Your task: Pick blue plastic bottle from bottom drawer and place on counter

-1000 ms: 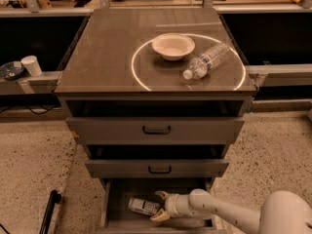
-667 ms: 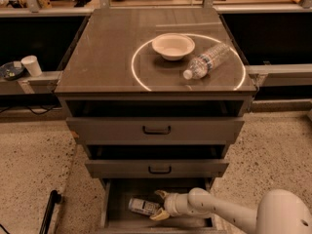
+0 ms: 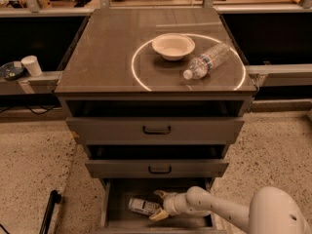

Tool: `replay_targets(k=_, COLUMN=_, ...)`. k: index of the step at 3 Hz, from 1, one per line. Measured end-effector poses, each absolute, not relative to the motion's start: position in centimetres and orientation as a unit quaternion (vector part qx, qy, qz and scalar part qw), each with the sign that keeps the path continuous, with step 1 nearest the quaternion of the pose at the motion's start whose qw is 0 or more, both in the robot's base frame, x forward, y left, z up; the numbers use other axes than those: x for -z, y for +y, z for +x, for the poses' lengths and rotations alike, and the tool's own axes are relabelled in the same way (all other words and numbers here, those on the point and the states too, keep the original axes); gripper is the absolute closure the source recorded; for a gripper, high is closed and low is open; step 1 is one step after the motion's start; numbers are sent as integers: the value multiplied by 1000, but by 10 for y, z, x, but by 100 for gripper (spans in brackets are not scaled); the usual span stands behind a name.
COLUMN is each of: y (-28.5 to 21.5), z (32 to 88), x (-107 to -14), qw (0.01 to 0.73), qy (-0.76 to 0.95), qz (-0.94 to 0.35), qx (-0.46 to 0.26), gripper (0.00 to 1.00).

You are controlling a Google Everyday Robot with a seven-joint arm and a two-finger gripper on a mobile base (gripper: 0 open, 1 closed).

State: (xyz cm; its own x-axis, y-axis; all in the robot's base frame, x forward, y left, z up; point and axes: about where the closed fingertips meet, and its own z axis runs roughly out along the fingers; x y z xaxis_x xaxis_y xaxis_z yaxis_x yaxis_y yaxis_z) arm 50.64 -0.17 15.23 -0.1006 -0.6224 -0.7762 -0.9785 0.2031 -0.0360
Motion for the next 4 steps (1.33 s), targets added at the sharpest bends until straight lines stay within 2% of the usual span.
replay_targets(k=2, y=-7, z=500, x=-119, qw=309, qy=713, qz=-576, qx=-256, gripper=47)
replay_targets(k=3, y=-7, z=500, x=-119, qw=309, qy=713, qz=-576, qx=-256, gripper=66)
replay_targets(k=4, y=-1, z=497, x=-154, qw=341, qy=687, qz=-586, qx=-261, gripper=90)
